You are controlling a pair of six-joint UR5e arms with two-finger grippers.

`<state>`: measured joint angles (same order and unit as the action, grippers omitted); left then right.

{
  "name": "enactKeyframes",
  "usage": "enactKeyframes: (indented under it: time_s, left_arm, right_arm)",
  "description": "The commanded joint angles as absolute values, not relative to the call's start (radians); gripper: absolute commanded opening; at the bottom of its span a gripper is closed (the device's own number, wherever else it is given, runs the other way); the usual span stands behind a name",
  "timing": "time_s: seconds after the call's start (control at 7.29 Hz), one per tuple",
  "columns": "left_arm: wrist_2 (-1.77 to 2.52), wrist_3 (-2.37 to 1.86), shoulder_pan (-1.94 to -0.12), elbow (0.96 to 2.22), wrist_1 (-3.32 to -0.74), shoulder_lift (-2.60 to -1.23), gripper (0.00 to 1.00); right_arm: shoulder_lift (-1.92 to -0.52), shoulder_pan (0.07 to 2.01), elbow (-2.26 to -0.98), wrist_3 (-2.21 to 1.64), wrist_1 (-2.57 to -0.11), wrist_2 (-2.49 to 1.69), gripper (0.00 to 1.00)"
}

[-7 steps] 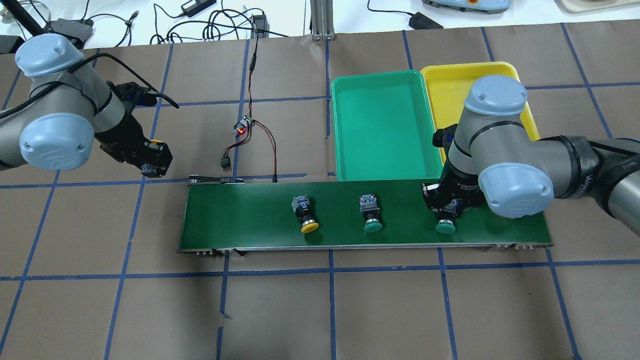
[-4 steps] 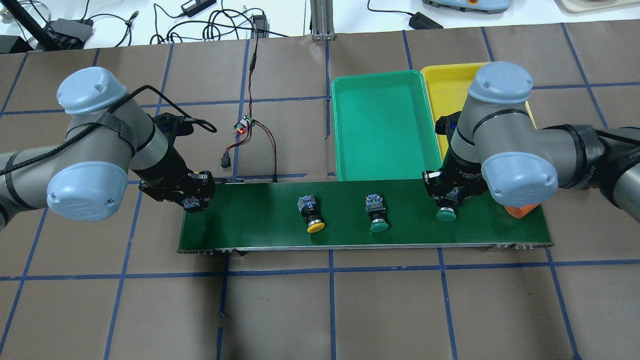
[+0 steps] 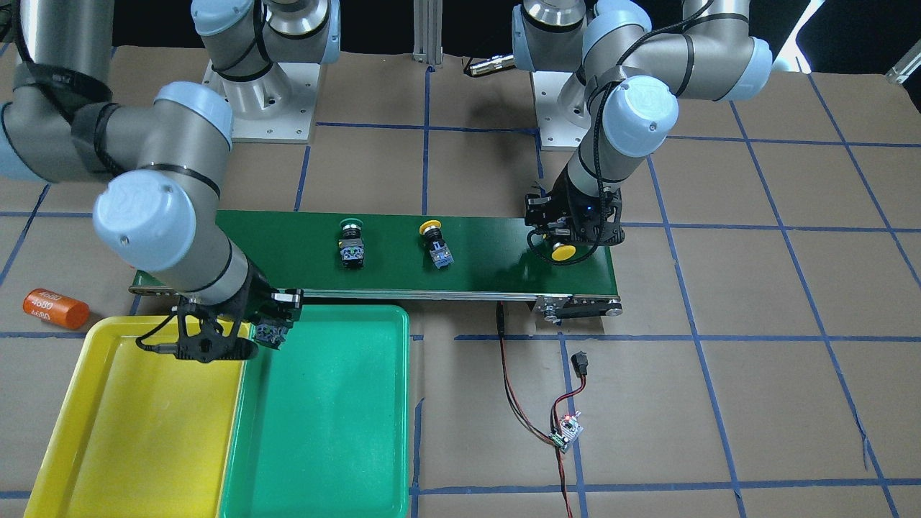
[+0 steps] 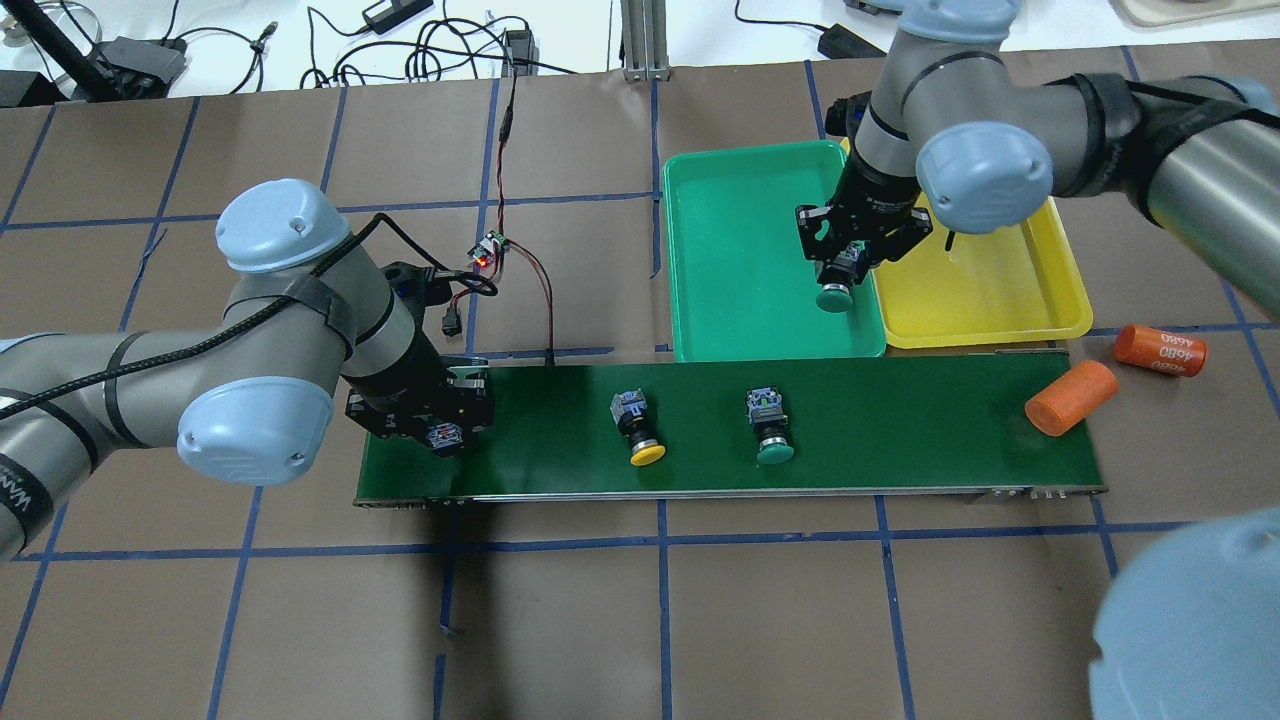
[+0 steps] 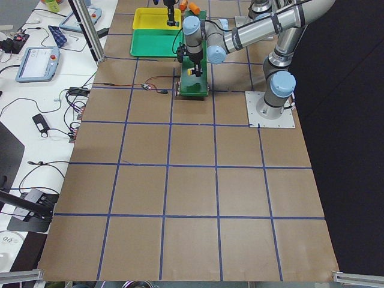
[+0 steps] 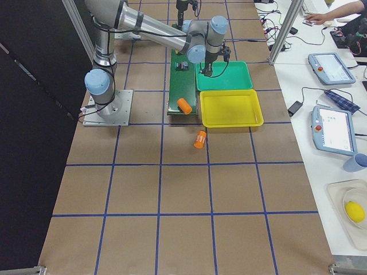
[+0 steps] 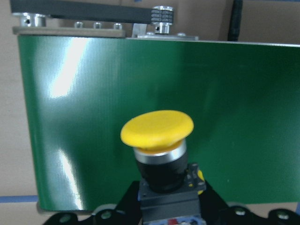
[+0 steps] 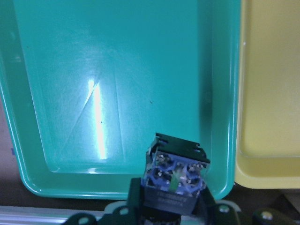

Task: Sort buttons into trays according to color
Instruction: 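Set yellow switch on belt with left gripper while right drops green switch in green tray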

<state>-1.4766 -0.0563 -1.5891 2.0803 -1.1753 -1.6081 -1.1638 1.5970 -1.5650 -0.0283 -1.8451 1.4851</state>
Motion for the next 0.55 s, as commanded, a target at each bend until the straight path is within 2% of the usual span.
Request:
enactKeyframes:
  time_s: [0.0, 0.14, 0.27, 0.41]
  left_arm:
    - [-1.471, -0.066, -1.611, 2.080, -1.134, -1.635, 0.00]
    - [-1.473, -0.064, -1.620, 2.080, -1.105, -1.652, 0.00]
    - [-1.476, -0.061, -1.623, 2.079, -1.103, -1.667, 0.00]
    - [-1.477, -0.022, -1.631, 2.080, -1.068, -1.680, 0.65]
  right_arm:
    - [-1.077, 1.629, -1.424, -0.034, -1.720, 1.552, 0.26]
    - [-1.077, 1.632, -1.425, -0.032, -1.712, 1.554, 0.85]
    - [-1.078, 1.632, -1.425, -0.032, -1.706, 1.555, 1.00]
    - [-1.081, 1.632, -1.428, -0.026, -1.698, 1.555, 1.00]
